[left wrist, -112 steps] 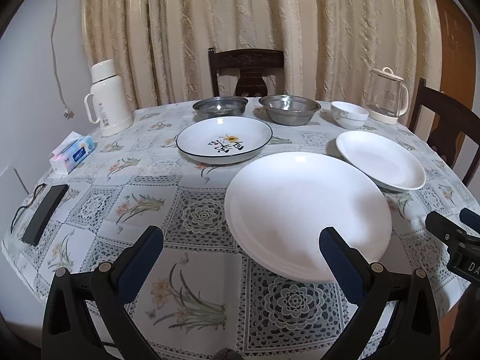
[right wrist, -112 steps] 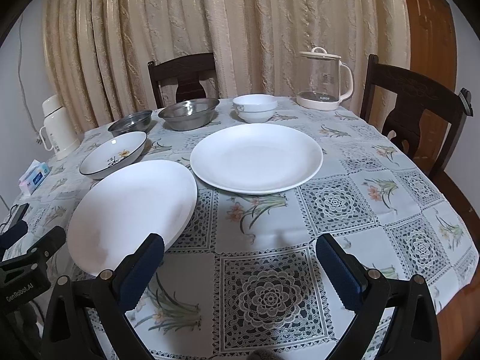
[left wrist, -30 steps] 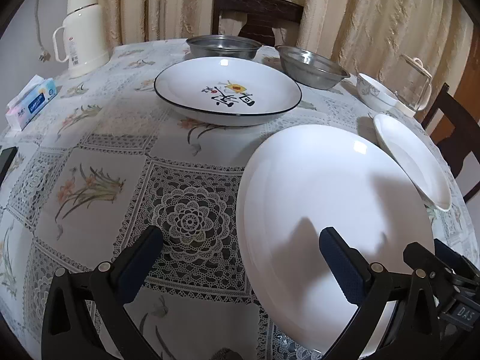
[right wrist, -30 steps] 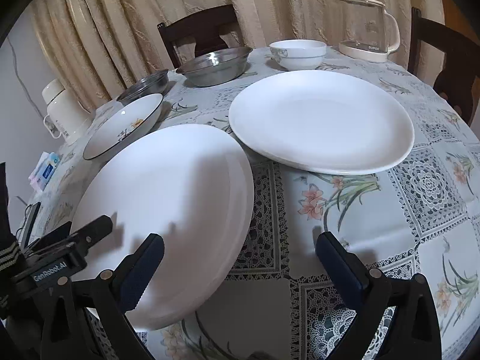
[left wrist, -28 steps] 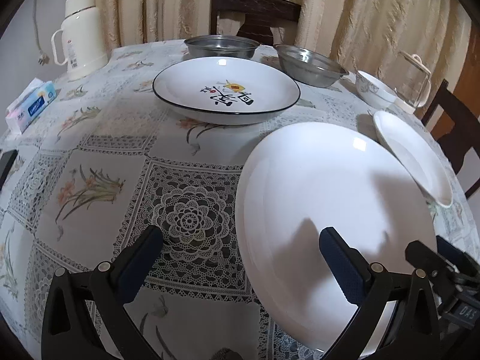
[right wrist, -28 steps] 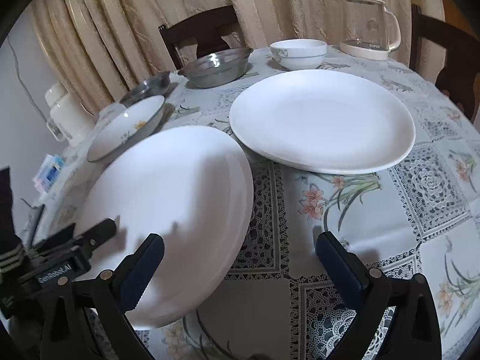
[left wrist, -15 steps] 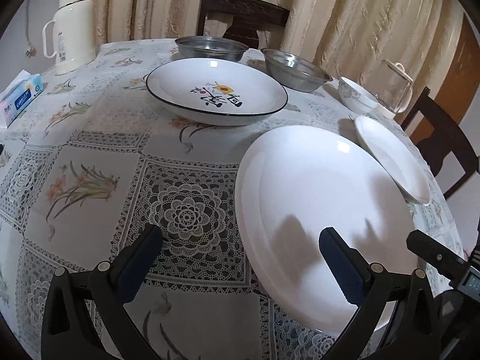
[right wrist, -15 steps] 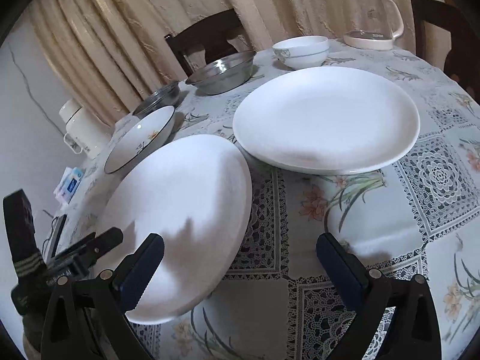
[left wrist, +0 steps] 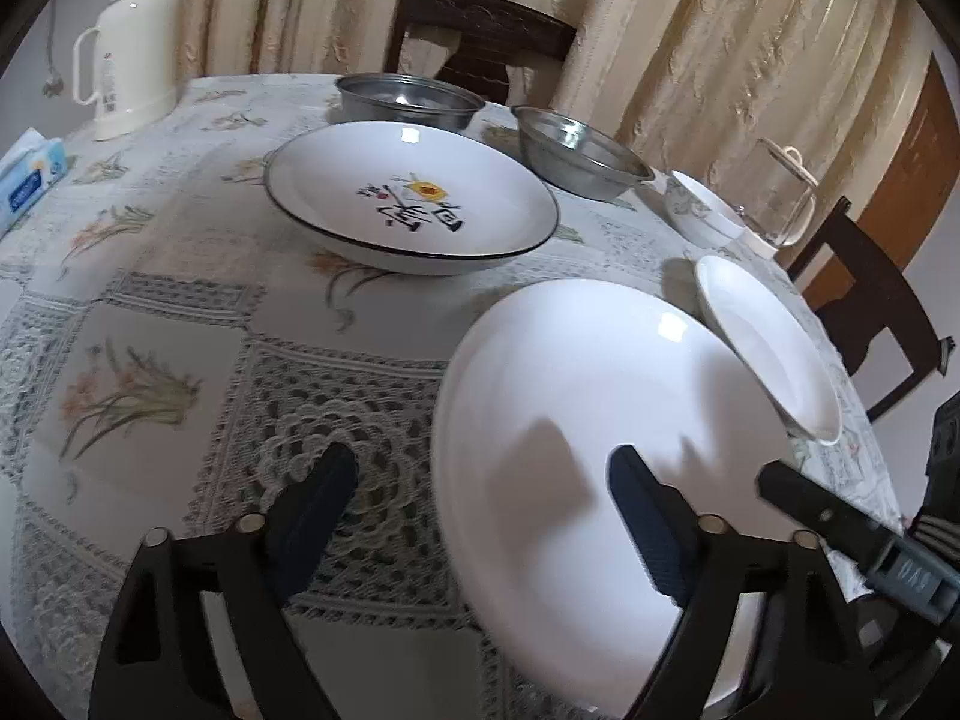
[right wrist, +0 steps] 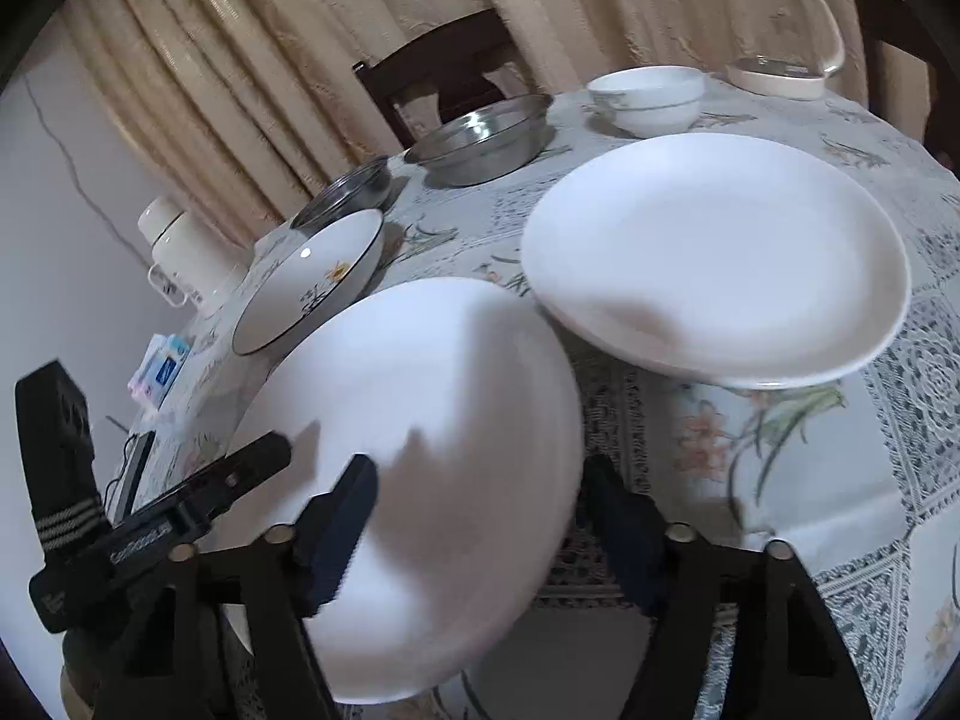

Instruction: Organize plates and bowls

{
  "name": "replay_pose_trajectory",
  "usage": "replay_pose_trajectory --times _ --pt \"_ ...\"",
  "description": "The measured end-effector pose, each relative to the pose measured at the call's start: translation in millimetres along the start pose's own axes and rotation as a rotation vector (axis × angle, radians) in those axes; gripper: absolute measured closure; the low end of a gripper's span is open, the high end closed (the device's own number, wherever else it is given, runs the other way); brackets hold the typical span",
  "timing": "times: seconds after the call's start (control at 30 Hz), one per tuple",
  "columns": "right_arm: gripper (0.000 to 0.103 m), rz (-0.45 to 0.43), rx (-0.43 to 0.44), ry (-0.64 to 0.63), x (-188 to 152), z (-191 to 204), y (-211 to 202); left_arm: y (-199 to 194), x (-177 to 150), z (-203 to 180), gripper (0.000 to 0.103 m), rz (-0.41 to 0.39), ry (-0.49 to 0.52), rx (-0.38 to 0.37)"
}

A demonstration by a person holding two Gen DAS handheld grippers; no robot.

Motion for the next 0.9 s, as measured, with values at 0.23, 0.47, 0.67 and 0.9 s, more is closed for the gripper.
replay_pose_trajectory --times 0.23,0.47,0.67,0.9 --pt "0.049 0.006 -0.025 -0.022 -2.0 0.1 2.0 4.4 0.2 -15.3 0.039 0.007 0.006 -0.087" --pt "0.053 0.004 -0.041 -0.052 -3.1 7.1 1.1 -2.0 -1.0 -10.7 0.04 -0.017 -0.011 -0.094" --pt "0.054 0.004 -0.027 -0.102 -3.2 26.3 1.3 -21.9 1.0 -0.3 0.04 -0.072 -0.006 -0.071" --pt "0.054 0.032 0.019 -0.17 -9.5 61.5 13.5 -44.1 2.2 32.5 0.04 -0.108 -0.05 -0.027"
Point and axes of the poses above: each gripper's, at about its wrist camera, not at the fingertips, and y roughly the way its jaws point, z to its left, x to its top, the point moved 10 cm from there along y, roughly the way its jaws point, and after that the axes turned 7 degrees about -y, right-handed, at the moved point
